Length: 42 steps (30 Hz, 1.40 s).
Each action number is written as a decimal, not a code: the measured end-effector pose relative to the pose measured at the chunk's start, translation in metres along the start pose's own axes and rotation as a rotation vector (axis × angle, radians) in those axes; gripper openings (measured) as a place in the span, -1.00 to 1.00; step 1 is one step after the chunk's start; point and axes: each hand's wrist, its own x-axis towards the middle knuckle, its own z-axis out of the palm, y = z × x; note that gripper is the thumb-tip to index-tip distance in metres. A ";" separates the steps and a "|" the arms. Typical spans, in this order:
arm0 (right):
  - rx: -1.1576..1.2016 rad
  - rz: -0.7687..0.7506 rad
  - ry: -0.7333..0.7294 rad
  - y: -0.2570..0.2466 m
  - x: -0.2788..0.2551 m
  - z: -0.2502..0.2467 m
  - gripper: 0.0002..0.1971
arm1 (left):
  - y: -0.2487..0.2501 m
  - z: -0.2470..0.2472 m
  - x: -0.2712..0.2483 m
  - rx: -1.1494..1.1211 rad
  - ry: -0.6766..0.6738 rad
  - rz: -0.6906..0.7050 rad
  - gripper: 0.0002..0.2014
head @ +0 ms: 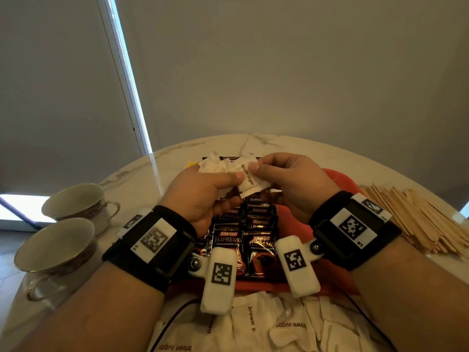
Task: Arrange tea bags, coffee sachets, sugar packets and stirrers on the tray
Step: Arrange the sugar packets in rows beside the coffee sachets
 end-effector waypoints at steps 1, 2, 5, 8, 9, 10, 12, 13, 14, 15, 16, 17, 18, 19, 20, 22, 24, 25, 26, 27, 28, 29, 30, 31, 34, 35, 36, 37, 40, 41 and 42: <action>-0.018 -0.008 0.013 0.001 0.000 0.000 -0.92 | 0.000 0.000 0.001 -0.011 0.014 0.002 -0.63; -0.025 -0.021 0.038 0.001 0.001 -0.001 -0.92 | 0.000 -0.001 0.002 -0.015 0.026 0.001 -0.61; 0.018 -0.034 0.083 0.001 0.003 -0.003 -0.83 | -0.003 0.000 0.005 -0.027 0.058 0.003 -0.58; -0.026 -0.001 0.000 0.002 0.001 -0.002 -0.78 | -0.004 0.000 0.007 -0.114 0.072 0.002 -0.60; -0.032 -0.004 -0.002 0.003 0.001 0.000 -0.80 | -0.004 -0.001 0.008 -0.153 0.063 -0.013 -0.62; -0.015 -0.024 0.024 0.003 0.001 0.001 -0.82 | -0.002 -0.001 0.008 -0.191 0.046 -0.030 -0.65; 0.060 -0.092 0.118 0.001 0.003 0.003 -0.86 | -0.001 -0.001 0.008 -0.260 0.019 -0.047 -0.70; 0.089 -0.113 0.145 0.000 0.004 0.003 -0.88 | 0.000 -0.001 0.008 -0.290 0.013 -0.043 -0.71; 0.107 -0.108 0.142 -0.001 0.004 0.003 -0.87 | 0.000 0.000 0.008 -0.314 0.011 -0.032 -0.70; 0.117 -0.080 0.115 -0.002 0.004 0.004 -0.83 | -0.001 0.000 0.009 -0.330 0.008 -0.017 -0.68; 0.126 -0.038 0.078 -0.001 0.003 0.004 -0.77 | -0.002 0.001 0.009 -0.337 0.006 -0.004 -0.66; 0.124 -0.003 0.049 0.000 0.003 0.004 -0.72 | -0.003 0.001 0.009 -0.338 0.004 0.004 -0.66; 0.115 0.021 0.041 0.000 0.003 0.004 -0.71 | -0.004 0.002 0.009 -0.335 0.002 0.008 -0.69; 0.105 0.030 0.051 -0.001 0.004 0.003 -0.76 | -0.005 0.002 0.009 -0.326 0.002 0.007 -0.74; 0.103 0.031 0.077 -0.003 0.004 0.000 -0.84 | -0.005 0.002 0.008 -0.312 0.003 0.000 -0.79; 0.120 0.037 0.156 -0.008 0.009 -0.010 -0.90 | -0.004 0.002 0.008 -0.286 -0.003 -0.016 -0.92; 0.139 0.070 0.259 -0.009 0.016 -0.026 -0.87 | -0.003 0.001 0.008 -0.280 0.003 -0.033 -0.95; 0.128 0.101 0.312 -0.008 0.020 -0.034 -0.86 | -0.002 0.000 0.008 -0.283 0.010 -0.042 -0.96; 0.103 0.150 0.352 -0.006 0.023 -0.042 -0.86 | -0.001 -0.001 0.008 -0.288 0.015 -0.049 -0.97; 0.065 0.208 0.375 -0.003 0.026 -0.048 -0.87 | 0.000 -0.001 0.009 -0.292 0.018 -0.053 -0.98; 0.021 0.267 0.385 -0.001 0.028 -0.052 -0.88 | 0.000 -0.002 0.009 -0.298 0.021 -0.057 -0.97; -0.024 0.322 0.391 0.002 0.030 -0.057 -0.86 | 0.000 -0.001 0.008 -0.301 0.026 -0.060 -0.97; -0.066 0.372 0.396 0.005 0.033 -0.061 -0.85 | 0.001 -0.001 0.008 -0.301 0.030 -0.063 -0.97; -0.118 0.418 0.396 0.007 0.034 -0.064 -0.88 | 0.001 -0.001 0.007 -0.298 0.032 -0.063 -0.97; -0.282 0.520 0.386 0.008 0.037 -0.068 -0.94 | 0.002 -0.002 0.006 -0.307 0.035 -0.051 -0.92; -0.313 0.538 0.389 0.008 0.037 -0.067 -0.93 | 0.003 -0.002 0.006 -0.314 0.036 -0.049 -0.90; -0.337 0.543 0.394 0.008 0.037 -0.066 -0.93 | 0.003 -0.002 0.006 -0.320 0.037 -0.047 -0.88; -0.367 0.544 0.394 0.009 0.037 -0.065 -0.96 | 0.003 -0.003 0.006 -0.321 0.039 -0.045 -0.86; -0.430 0.541 0.389 0.013 0.038 -0.064 -0.97 | 0.004 -0.004 0.007 -0.321 0.045 -0.036 -0.82; -0.434 0.541 0.385 0.013 0.039 -0.063 -0.97 | 0.004 -0.004 0.007 -0.322 0.047 -0.033 -0.80; -0.442 0.548 0.382 0.014 0.039 -0.063 -0.97 | 0.004 -0.004 0.007 -0.323 0.050 -0.031 -0.79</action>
